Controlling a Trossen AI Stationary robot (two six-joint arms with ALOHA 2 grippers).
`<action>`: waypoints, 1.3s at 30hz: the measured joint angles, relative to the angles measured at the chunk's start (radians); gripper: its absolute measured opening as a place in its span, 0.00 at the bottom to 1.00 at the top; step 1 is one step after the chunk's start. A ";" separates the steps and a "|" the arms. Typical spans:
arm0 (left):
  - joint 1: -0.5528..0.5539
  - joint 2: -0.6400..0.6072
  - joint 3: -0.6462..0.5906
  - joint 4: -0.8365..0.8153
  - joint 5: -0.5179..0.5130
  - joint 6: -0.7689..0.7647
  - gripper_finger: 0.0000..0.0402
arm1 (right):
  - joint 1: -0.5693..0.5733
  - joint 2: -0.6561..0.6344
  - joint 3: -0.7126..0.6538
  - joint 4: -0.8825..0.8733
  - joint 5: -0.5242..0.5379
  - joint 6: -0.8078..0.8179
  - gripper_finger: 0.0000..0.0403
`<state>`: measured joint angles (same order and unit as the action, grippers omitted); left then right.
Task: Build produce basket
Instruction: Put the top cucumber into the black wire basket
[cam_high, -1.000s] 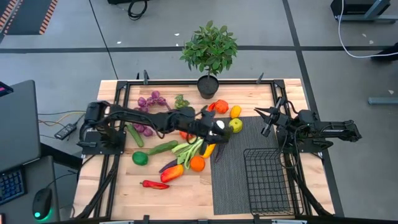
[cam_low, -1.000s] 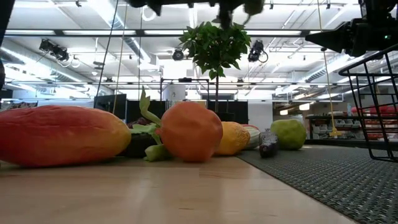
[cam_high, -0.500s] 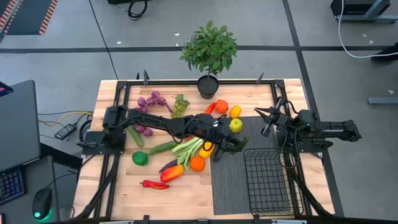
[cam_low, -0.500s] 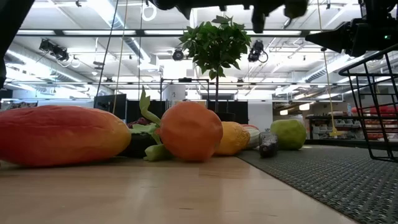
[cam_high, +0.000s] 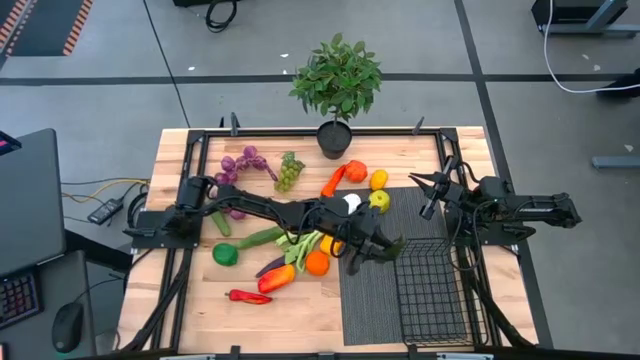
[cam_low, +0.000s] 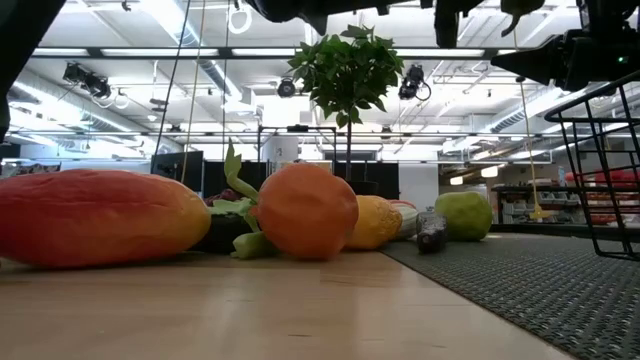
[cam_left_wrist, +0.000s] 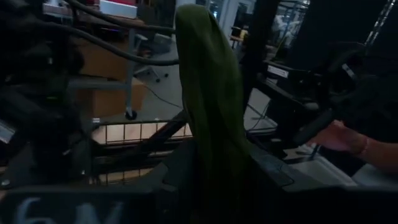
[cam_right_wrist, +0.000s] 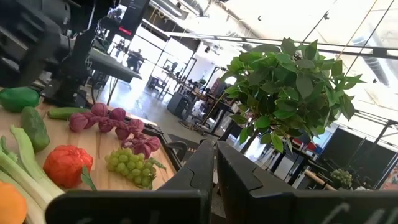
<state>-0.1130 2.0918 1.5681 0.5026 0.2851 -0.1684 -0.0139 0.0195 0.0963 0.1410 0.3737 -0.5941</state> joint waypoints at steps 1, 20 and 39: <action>0.002 0.000 0.000 0.001 -0.002 0.000 0.27 | 0.000 0.000 0.000 0.000 0.000 0.000 0.07; 0.003 0.000 0.000 0.008 -0.003 -0.032 0.28 | -0.003 0.000 0.000 0.138 0.045 -0.394 0.07; -0.029 0.051 -0.001 0.167 -0.075 -0.068 0.28 | -0.002 0.000 0.000 0.191 -0.009 0.485 0.07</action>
<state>-0.1424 2.1429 1.5669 0.6691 0.2101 -0.2362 -0.0154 0.0193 0.0963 0.3321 0.3649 -0.1088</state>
